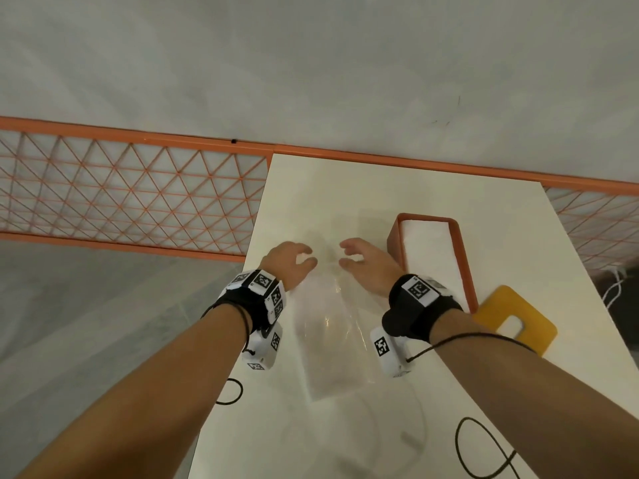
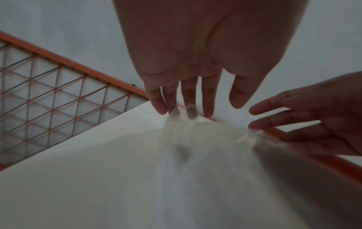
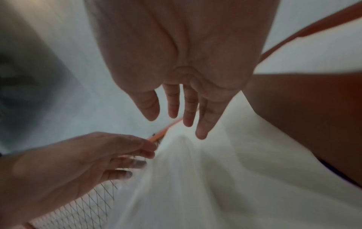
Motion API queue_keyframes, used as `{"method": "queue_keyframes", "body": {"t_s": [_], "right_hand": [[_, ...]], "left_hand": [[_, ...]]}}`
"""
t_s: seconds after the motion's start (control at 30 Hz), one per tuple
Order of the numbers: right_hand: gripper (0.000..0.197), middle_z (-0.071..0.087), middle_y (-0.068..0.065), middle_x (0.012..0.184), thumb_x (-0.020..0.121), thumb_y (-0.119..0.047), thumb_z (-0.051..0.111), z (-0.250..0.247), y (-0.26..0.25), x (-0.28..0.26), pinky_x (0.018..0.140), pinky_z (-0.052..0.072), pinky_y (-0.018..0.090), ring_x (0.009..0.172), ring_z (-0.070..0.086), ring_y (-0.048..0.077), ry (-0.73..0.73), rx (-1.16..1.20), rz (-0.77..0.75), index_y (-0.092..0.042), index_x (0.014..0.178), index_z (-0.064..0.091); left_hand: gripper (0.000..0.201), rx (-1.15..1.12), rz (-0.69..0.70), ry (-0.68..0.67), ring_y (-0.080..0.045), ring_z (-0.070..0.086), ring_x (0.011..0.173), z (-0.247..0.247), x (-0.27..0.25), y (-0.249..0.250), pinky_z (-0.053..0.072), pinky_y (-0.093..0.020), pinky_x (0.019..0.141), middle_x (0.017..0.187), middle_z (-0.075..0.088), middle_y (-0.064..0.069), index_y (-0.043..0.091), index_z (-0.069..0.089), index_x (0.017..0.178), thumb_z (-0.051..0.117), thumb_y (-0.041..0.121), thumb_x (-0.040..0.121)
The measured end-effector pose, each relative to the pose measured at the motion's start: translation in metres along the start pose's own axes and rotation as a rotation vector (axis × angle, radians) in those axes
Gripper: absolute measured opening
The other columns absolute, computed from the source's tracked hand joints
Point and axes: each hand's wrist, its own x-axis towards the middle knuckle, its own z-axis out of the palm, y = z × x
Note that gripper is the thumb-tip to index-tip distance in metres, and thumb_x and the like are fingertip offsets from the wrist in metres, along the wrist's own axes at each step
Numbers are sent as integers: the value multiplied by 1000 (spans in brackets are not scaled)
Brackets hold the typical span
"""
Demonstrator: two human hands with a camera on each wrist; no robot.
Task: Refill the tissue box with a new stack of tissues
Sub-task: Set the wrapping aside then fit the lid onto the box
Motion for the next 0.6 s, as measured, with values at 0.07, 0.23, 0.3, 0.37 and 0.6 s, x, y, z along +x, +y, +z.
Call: {"method": "queue_keyframes", "body": {"t_s": [0.07,0.23,0.3,0.37,0.6], "right_hand": [[31,62,-5,125,94,-27,57,-17,-7,-9,91,49,31,107,63,18,43,69,-66,-28,125,57],[16,71,-3,101,91,-20,59,-70,-10,-44,82,58,33,82,72,14,157,166,-156,-27,103,67],[17,72,0,94,91,-13,59,-92,0,-61,75,58,28,76,71,15,241,182,-150,-22,101,69],[16,72,1,90,90,-11,59,-115,19,-75,73,57,26,74,71,17,334,197,-97,-19,97,70],[19,70,2,87,87,-7,57,-174,146,-127,72,58,30,76,72,22,563,231,262,-16,97,69]], "left_hand": [[37,-34,63,85,-23,49,127,-5,-9,13,35,-34,108,138,51,-5,22,59,126,53,34,92],[23,-231,199,179,-17,62,96,-4,-46,74,49,-30,90,111,66,1,21,68,106,53,18,89],[23,-272,235,114,-13,63,80,11,-62,103,52,-28,81,97,69,6,21,70,101,52,17,88],[23,-261,281,35,-12,63,74,33,-76,132,55,-29,79,89,70,8,21,72,99,51,18,88],[30,-169,313,-226,-20,65,104,133,-97,226,51,-34,96,114,71,-3,18,68,115,53,20,89]]}}
